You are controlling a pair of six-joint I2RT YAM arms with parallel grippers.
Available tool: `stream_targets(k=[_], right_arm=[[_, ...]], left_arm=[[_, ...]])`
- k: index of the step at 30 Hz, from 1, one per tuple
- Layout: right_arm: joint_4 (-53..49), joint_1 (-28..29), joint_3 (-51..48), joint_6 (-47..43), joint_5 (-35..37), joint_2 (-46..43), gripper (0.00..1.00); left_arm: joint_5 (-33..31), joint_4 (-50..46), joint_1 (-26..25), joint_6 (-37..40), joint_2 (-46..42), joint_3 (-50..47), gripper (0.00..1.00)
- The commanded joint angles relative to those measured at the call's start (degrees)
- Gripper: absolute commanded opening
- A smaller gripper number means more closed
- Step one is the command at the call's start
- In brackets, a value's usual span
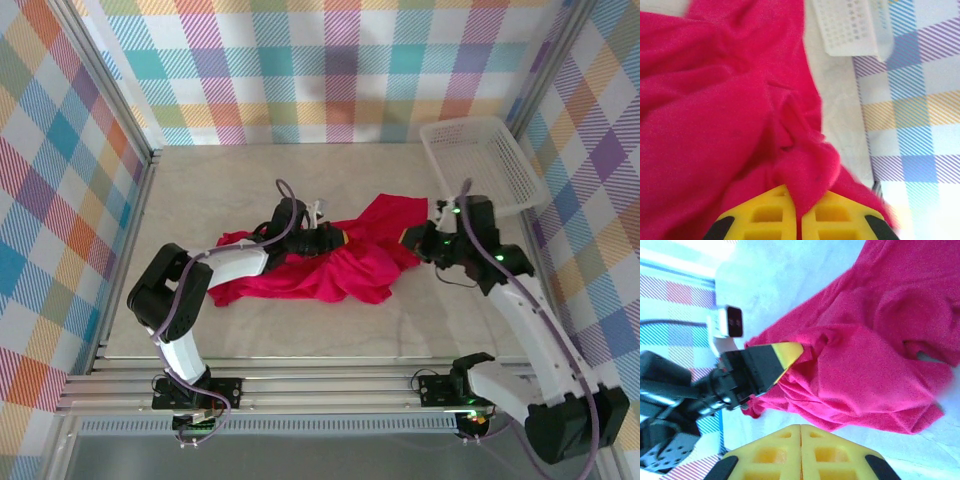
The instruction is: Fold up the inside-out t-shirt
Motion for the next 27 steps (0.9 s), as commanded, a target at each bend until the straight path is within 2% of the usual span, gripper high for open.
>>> stream_targets(k=[1,7,9,12,14,15,18,20,24,27], right_arm=[[-6.86,-3.54,4.86,-5.10,-6.23,-2.02,0.00],[-1.32,-2.97,-0.32,-2.63,-8.74,1.59,0.00],[1.28,0.66,-2.29,-1.75,-5.43,4.01,0.00],[4.65,7.39,-3.22,-0.78,1.22,9.08,0.00],[5.90,11.37,-2.26,-0.74,5.86,13.19,0.00],[6.24,13.15,-1.24,-0.84,8.35,15.48,0.00],[6.66,17.71,2.80,-1.52,13.85,22.48,0.01],[6.49,20.27,5.97,-2.14,16.87,27.11,0.02],[6.03,23.78,12.43,-3.01,21.22,36.23,0.06],[5.28,24.68,16.92,-3.39,23.02,42.87,0.20]], left_arm=[[-2.77,-3.63,2.63,1.76,0.81,-1.36,0.00],[-0.69,-1.53,3.04,-0.14,-0.29,-1.79,0.03],[0.45,-0.80,3.04,-0.77,-0.28,-1.80,0.18],[-0.19,-3.20,3.04,0.72,-2.01,-2.10,0.33],[-5.01,-10.81,3.05,3.51,-4.97,-1.78,0.43],[-9.51,-16.87,3.04,5.32,-6.96,-1.09,0.46],[-21.04,-29.55,3.05,7.86,-12.24,-0.15,0.47],[-24.30,-32.87,3.09,8.77,-15.06,-0.60,0.43],[-24.82,-36.73,3.04,9.68,-17.65,-1.96,0.40],[-22.32,-35.80,3.04,8.92,-18.13,-3.37,0.37]])
